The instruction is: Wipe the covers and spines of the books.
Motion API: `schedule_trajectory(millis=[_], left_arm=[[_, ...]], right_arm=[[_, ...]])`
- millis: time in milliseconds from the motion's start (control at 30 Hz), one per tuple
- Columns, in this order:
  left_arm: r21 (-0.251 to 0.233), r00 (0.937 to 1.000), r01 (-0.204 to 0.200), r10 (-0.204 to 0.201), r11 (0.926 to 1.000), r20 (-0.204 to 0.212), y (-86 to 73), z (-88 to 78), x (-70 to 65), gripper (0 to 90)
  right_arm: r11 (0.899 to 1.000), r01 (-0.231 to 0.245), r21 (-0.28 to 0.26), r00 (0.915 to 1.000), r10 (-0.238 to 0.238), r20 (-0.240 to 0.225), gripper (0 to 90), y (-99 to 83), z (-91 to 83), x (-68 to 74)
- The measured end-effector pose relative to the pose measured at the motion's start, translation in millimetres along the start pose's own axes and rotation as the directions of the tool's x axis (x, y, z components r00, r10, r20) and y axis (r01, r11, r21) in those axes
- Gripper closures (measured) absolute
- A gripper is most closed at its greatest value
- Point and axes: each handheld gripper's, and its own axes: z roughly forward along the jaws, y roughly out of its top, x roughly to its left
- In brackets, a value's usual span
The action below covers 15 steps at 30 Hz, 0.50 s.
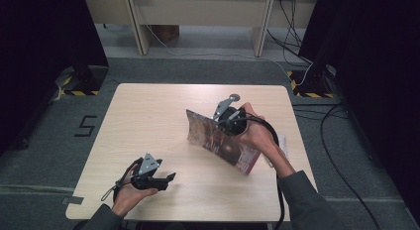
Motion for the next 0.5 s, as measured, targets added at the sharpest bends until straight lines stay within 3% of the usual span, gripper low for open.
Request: schedule_trajectory(millis=[133, 267, 367, 500], left_arm=[[0.009, 0.9999, -0.014, 0.014, 0.9999, -0.004, 0.3, 1.4, -1.6, 26.4], [0.018, 0.9999, -0.008, 0.009, 0.9998, -0.014, -0.3, 1.8, -0.9, 25.9], [0.031, 0.9997, -0.004, 0.005, 0.9995, -0.022, -0.5, 1.4, 1.2, 25.8], [0.044, 0.9990, 0.014, -0.012, 0.9990, -0.043, -1.5, 1.5, 4.8, 25.5]], right_arm=[[0.997, 0.052, 0.052, 0.9980, -0.053, 0.035, 83.9, 2.3, 9.0, 5.7], [0.999, 0.032, 0.043, 0.9992, -0.031, -0.025, 83.8, 1.4, 19.2, 15.8], [0.998, 0.042, 0.042, 0.9976, -0.040, -0.056, 83.8, 0.8, 23.3, 23.0], [0.998, 0.044, 0.036, 0.9977, -0.042, -0.053, 83.8, -0.3, 24.6, 29.3]])
